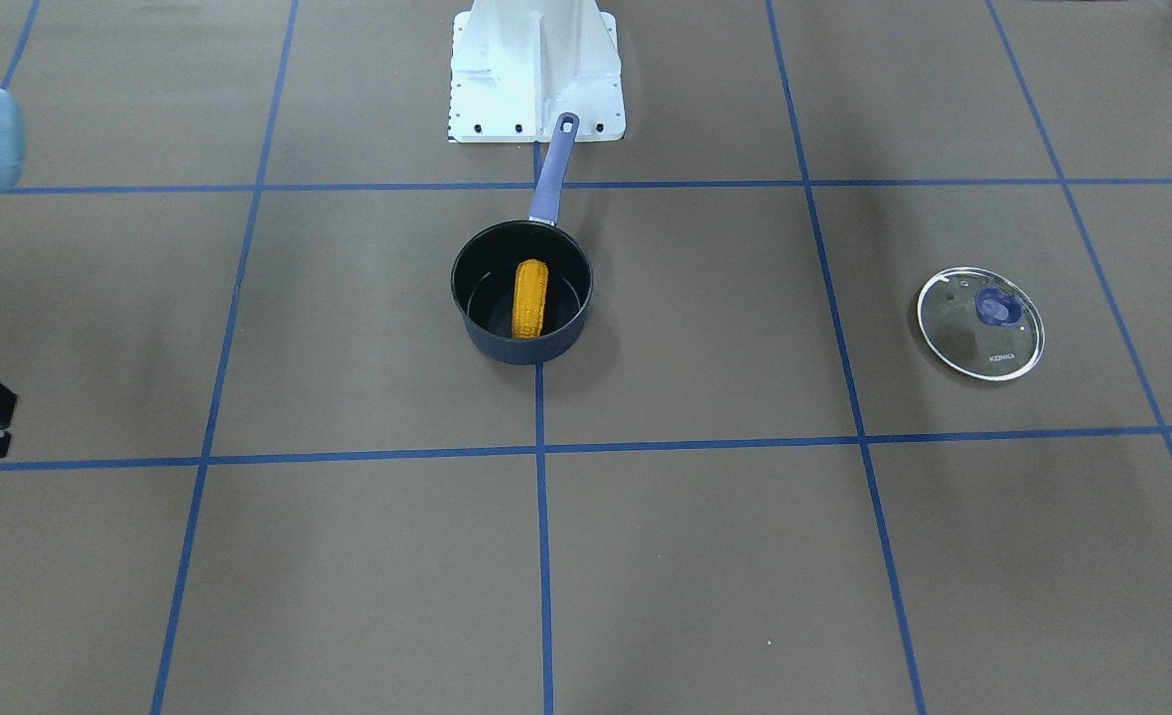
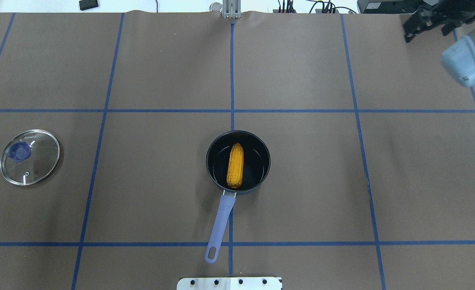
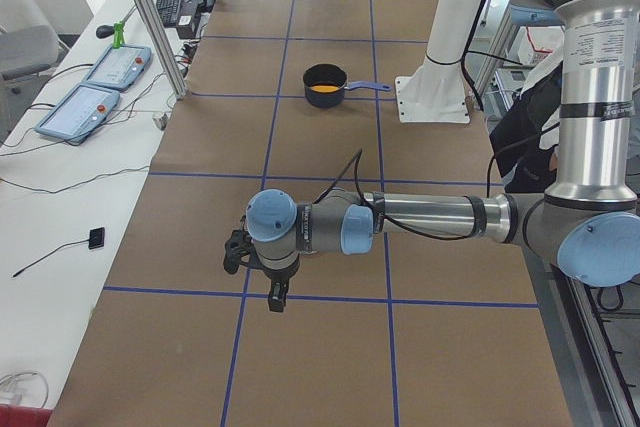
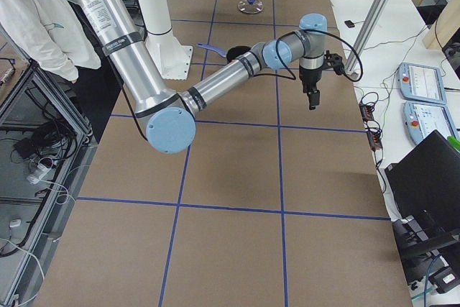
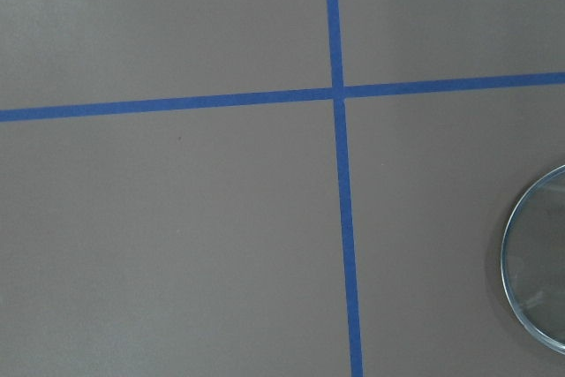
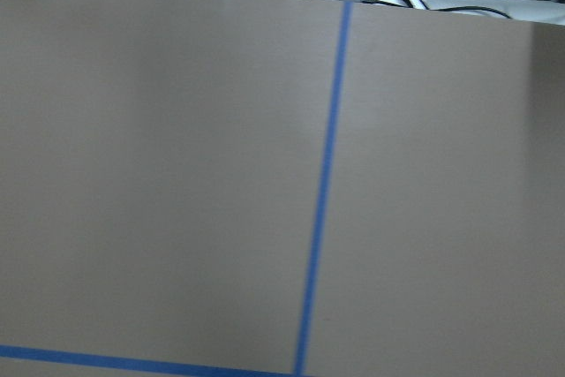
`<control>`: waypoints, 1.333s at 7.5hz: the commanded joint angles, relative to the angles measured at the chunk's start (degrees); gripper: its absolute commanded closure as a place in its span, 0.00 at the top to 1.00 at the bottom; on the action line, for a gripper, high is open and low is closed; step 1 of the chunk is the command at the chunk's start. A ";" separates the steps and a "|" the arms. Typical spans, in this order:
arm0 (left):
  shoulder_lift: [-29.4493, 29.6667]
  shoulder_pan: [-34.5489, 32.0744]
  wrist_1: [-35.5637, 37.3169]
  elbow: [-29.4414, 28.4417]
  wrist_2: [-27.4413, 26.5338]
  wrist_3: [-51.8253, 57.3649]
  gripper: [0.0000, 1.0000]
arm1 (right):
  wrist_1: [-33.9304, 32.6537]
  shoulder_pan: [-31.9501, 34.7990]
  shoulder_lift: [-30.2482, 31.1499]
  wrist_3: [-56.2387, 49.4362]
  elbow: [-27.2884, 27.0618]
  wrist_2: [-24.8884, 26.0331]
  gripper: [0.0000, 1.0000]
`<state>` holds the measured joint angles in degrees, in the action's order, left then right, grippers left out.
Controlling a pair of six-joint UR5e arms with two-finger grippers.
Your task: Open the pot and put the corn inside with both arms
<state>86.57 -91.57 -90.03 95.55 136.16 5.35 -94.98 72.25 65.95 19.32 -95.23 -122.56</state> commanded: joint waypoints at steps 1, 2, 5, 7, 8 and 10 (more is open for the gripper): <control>-0.78 -0.01 0.03 3.49 -0.28 0.19 0.99 | 0.05 7.35 10.91 -11.63 0.13 -3.21 1.00; -0.61 0.08 0.03 3.76 -1.67 0.19 0.99 | 0.14 9.04 16.53 -14.28 0.04 -3.04 1.00; -0.69 0.25 -0.41 4.38 -3.53 0.19 0.99 | 0.23 12.57 24.21 -13.70 -0.75 -2.95 1.00; -0.79 0.34 -0.41 4.29 -3.53 0.19 0.99 | 0.23 12.48 23.97 -13.60 -0.66 -3.13 1.00; -0.79 0.34 -0.50 4.29 -3.44 0.19 0.99 | 0.23 12.48 23.71 -13.60 -0.75 -3.13 1.00; -0.79 0.34 -0.50 3.94 -3.44 0.28 0.99 | 2.49 12.48 23.53 -13.60 -0.23 -3.21 1.00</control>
<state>85.79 -91.23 -90.51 99.69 132.70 5.59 -94.20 84.73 89.57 5.71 -95.88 -125.70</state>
